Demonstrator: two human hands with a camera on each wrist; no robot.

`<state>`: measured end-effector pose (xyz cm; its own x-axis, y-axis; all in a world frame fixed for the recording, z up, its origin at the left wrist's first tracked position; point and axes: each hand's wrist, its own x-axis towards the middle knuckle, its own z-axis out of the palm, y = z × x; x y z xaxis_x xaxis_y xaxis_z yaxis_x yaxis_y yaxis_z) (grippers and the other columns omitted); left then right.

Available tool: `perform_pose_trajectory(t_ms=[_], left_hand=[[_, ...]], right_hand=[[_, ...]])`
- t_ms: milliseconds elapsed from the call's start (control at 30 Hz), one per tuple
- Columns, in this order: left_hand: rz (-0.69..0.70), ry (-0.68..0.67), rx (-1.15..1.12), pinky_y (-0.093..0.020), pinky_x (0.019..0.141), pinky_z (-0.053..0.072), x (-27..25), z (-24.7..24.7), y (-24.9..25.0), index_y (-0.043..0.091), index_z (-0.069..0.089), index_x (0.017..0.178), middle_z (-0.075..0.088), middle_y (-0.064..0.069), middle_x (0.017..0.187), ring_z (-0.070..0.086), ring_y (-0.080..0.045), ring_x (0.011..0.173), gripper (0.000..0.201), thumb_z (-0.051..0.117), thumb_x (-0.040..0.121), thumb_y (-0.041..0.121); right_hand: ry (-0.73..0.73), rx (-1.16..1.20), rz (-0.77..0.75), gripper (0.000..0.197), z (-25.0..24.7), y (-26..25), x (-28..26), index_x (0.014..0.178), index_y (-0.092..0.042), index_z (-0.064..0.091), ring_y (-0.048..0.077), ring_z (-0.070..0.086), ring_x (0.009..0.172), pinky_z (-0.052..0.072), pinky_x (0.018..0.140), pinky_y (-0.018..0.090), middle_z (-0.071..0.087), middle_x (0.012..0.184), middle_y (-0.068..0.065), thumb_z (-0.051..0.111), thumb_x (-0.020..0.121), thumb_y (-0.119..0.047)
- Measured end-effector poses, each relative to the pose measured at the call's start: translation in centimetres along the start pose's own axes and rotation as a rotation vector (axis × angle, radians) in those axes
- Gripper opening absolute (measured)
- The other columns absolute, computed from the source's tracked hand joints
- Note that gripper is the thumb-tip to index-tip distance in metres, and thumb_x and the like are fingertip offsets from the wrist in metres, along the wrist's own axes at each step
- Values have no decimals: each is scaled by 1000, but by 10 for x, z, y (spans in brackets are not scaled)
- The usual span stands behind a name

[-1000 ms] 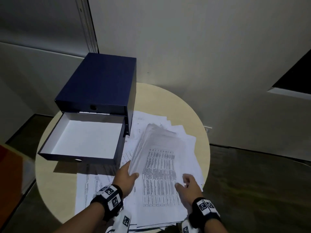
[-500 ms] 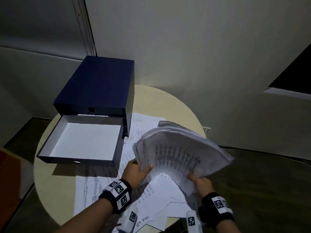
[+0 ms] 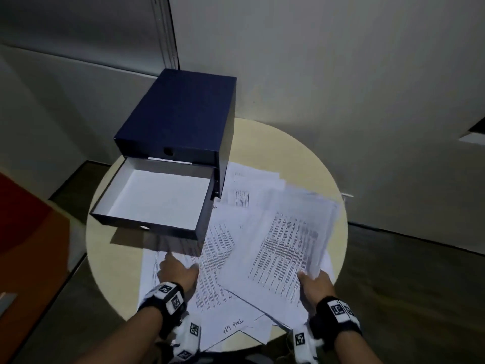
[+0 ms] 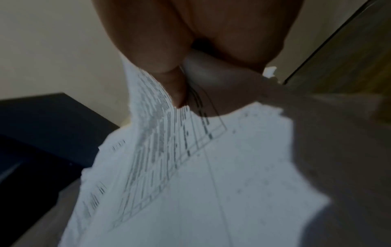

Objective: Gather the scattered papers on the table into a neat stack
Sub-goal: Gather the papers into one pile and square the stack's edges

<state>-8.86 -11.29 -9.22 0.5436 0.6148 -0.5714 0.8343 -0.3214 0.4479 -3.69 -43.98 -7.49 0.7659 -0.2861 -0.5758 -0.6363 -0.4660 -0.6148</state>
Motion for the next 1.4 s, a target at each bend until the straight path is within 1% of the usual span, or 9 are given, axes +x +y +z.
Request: perform_pose_trajectory(t_ms=[267, 367, 467, 533, 767, 867, 1067, 1300, 1400], left_hand=[[199, -28, 128, -30, 78, 51, -23, 10, 9, 10, 58, 118, 68, -15, 112, 65, -30, 90, 27, 45, 99, 23], [331, -8, 332, -31, 62, 49, -35, 20, 15, 15, 36, 145, 69, -14, 103, 66, -26, 77, 53, 44, 94, 5], [435, -1, 359, -35, 72, 53, -41, 28, 15, 22, 6, 156, 51, -17, 140, 66, -29, 94, 85, 40, 85, -10], [407, 8, 393, -37, 90, 51, -39, 28, 15, 19, 13, 156, 30, -15, 156, 59, -33, 115, 79, 43, 88, -7], [113, 62, 243, -40, 88, 48, -27, 10, 14, 10, 49, 126, 43, -17, 127, 52, -38, 113, 40, 59, 90, 23], [183, 106, 277, -40, 94, 47, -29, 15, 15, 9, 54, 124, 47, -16, 128, 52, -34, 113, 34, 55, 91, 19], [471, 21, 271, -35, 58, 48, -62, 26, 36, 19, 39, 104, 63, -8, 85, 56, -22, 67, 28, 50, 87, 0], [783, 192, 104, -28, 54, 50, -122, -13, 82, 22, 52, 125, 68, -2, 80, 63, -21, 66, 38, 54, 91, 5], [799, 327, -109, -11, 51, 39, -138, -62, 116, 20, 60, 115, 68, 3, 85, 63, -15, 67, 24, 63, 92, 14]], right_hand=[[-81, -168, 75, 30, 13, 17, 15, 101, -2, 51, 27, 59, 72, 48, 64, 29, 61, 81, 11, 61, 94, -29], [-106, -146, 94, 25, 10, 18, 17, 88, -4, 53, 25, 59, 60, 45, 52, 26, 61, 71, 12, 61, 94, -26], [-119, -133, 109, 32, 10, 24, 24, 99, 1, 59, 33, 70, 72, 53, 60, 32, 69, 78, 18, 64, 91, -30], [-124, -137, 115, 29, 8, 26, 24, 95, 0, 58, 31, 67, 67, 49, 57, 28, 67, 74, 15, 63, 92, -28], [-123, -118, 120, 38, 5, 30, 22, 112, 3, 55, 29, 63, 70, 46, 55, 28, 66, 84, 16, 62, 93, -29], [-115, -126, 112, 50, 8, 35, 26, 124, 3, 52, 33, 65, 87, 47, 63, 29, 67, 104, 20, 63, 92, -34], [-141, -147, 93, 50, 4, 33, 26, 125, 4, 51, 29, 62, 78, 48, 60, 29, 67, 99, 18, 62, 93, -33], [-161, -108, 79, 58, 2, 40, 29, 136, 0, 45, 35, 61, 106, 51, 92, 40, 61, 125, 19, 64, 92, -32], [-187, -103, 89, 52, -3, 40, 27, 133, 2, 45, 31, 58, 96, 49, 85, 34, 61, 117, 18, 62, 94, -27]])
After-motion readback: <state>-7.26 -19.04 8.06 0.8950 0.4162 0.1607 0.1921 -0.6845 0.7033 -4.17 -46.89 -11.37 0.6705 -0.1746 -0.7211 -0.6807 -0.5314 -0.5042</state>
